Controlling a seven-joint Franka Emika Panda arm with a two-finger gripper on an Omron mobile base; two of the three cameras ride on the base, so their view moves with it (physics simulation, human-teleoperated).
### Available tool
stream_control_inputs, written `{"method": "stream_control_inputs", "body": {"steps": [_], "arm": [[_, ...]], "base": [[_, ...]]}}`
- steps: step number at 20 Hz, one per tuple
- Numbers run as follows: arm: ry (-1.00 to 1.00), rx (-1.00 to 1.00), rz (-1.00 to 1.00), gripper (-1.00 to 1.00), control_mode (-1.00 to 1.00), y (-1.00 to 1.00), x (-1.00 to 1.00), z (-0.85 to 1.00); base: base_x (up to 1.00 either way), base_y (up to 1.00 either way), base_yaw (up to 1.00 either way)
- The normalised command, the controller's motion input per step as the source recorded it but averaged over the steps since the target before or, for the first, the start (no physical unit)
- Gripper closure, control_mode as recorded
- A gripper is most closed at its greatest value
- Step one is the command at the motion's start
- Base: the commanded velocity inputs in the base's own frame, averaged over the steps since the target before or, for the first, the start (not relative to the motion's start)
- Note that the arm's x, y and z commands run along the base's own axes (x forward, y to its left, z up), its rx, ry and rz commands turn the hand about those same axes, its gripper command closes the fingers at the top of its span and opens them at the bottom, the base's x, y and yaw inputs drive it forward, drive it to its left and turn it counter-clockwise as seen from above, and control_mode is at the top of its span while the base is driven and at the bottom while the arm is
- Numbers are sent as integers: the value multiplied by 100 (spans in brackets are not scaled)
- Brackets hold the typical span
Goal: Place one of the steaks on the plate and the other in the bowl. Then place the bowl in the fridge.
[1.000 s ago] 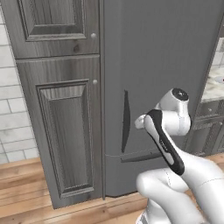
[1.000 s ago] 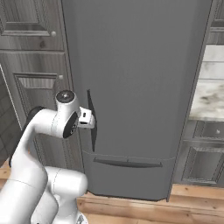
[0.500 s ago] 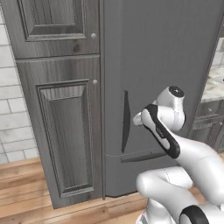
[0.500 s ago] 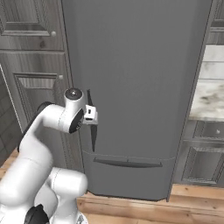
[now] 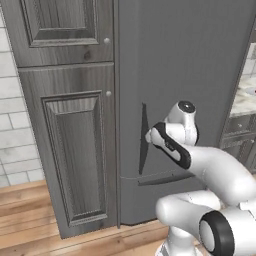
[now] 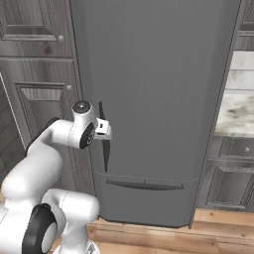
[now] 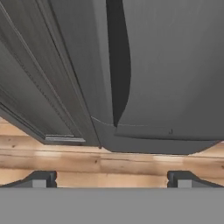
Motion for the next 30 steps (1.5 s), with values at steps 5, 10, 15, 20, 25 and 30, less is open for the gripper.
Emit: {"method": "stream_control_inputs", "body": {"steps": [5,10,15,20,25,30], "arm": [[0,0,0,-100,-100,2,33,0],[-2,0,0,-100,-100,0,58,-13],[-3,0,0,-100,-100,0,46,-24],[-1,-3,0,-100,-100,0,53,-14],[-2,-3,-4,-100,-100,0,36,-16],[-3,0,-4,-100,-100,2,18,-11]], "base": [[0,0,0],[0,0,0],[0,0,0],[0,0,0],[0,0,0],[0,0,0]]}}
